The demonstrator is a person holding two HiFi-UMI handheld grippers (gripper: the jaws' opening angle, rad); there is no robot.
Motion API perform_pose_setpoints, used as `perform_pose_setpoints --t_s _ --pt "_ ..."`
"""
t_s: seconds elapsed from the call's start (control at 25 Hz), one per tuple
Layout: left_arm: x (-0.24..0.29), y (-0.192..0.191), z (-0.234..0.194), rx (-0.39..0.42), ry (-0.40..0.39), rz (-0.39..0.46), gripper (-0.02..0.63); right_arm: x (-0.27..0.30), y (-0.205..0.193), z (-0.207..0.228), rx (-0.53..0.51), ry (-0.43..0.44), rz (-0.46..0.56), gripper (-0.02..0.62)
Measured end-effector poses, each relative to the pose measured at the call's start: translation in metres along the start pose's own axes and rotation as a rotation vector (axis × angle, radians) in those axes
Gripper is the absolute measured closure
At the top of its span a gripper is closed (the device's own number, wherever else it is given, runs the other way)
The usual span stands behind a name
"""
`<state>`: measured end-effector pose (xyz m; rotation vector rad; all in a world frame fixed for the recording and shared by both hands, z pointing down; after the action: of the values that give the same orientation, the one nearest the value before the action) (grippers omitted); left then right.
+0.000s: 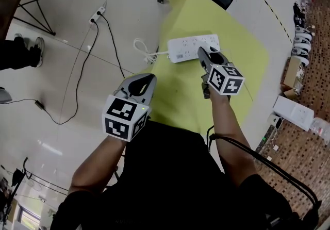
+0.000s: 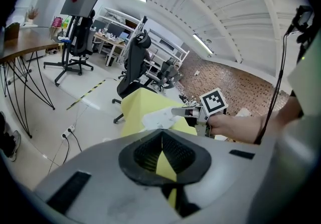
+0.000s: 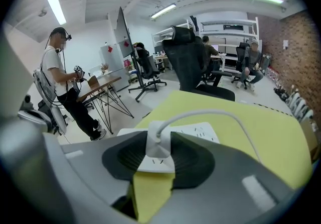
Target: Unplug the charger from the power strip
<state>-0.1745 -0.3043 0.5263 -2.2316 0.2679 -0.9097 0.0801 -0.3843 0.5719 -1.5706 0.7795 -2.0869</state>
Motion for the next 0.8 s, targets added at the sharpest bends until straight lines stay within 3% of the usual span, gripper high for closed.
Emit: perform_pose_setpoints --t_s 0.36,0.8 --pt "-0.005 0.002 0.006 0.012 0.000 0.014 0.598 -0.020 0.006 0.006 -0.004 -0.019 0.029 0.457" --pt "-0.004 -0.011 0.019 0.032 -0.007 0.001 0.598 -0.062 -0.028 0.006 0.046 -0.003 0.030 0.459"
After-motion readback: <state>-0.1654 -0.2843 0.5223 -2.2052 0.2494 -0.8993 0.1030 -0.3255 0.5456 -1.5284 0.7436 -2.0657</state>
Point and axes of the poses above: the fingertips, and each gripper's own axes: x forward along the fingers, z to its right, y out of its top, the point moved 6 cm from there along -x, backward along the fingers, and after that the axes turned 3 degrees about x, right-handed, at the moved point
